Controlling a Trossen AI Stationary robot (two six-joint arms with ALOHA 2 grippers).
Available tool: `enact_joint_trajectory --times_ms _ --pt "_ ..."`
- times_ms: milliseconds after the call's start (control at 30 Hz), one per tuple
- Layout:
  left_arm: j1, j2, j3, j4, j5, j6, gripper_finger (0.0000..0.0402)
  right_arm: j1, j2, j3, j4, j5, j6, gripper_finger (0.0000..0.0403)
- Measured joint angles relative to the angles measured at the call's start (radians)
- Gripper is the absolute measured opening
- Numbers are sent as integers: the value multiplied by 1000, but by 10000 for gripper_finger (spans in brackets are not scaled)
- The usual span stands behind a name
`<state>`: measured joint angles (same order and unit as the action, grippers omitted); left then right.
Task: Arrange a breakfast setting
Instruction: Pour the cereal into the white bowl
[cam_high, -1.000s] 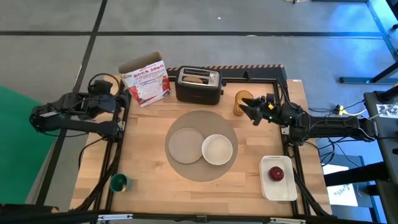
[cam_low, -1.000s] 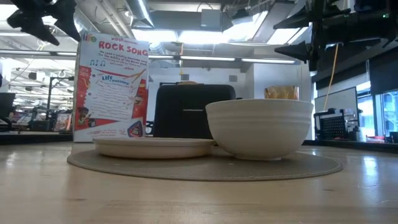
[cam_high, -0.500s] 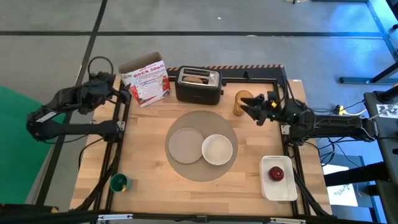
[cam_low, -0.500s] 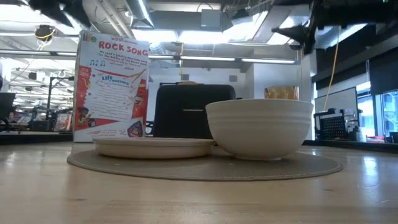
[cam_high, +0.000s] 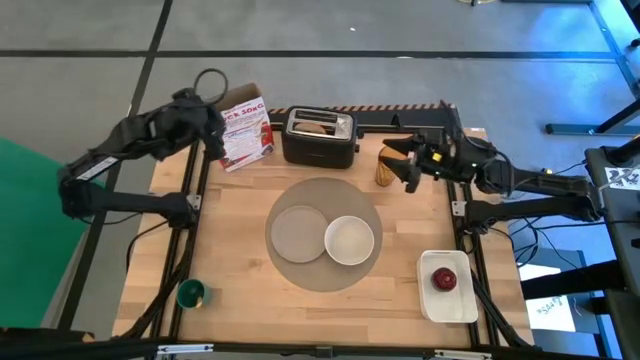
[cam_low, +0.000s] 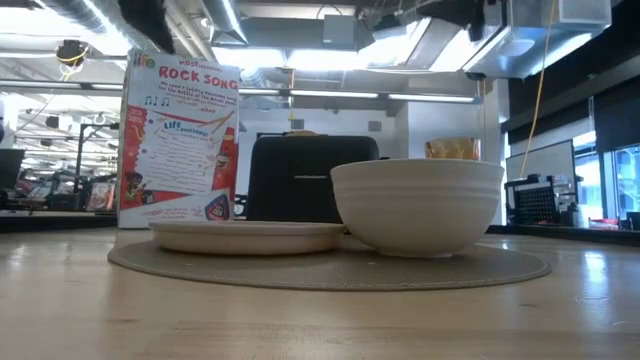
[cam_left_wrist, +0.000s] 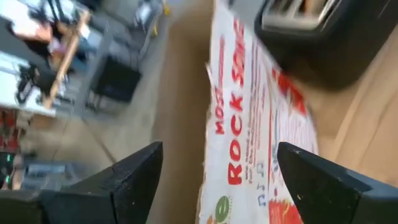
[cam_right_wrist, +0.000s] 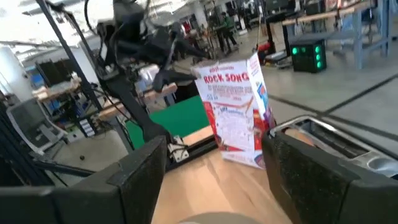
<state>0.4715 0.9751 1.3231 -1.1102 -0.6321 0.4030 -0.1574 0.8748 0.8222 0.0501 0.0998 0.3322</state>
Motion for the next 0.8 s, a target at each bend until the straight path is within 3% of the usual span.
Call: enact_joint_trajectory --times_ms 133,300,467,667,800 --pt "94 52 0 -19 31 24 288 0 63 9 -2 -19 28 287" --pt "167 92 0 -22 180 24 231 0 109 9 -2 -32 77 287" --pt "178 132 0 -32 256 5 137 0 112 9 1 -31 84 287" --pt "179 182 0 -32 288 -172 16 0 110 9 1 -30 83 287" --pt "176 205 5 -23 289 -267 9 0 110 9 1 -30 82 287"
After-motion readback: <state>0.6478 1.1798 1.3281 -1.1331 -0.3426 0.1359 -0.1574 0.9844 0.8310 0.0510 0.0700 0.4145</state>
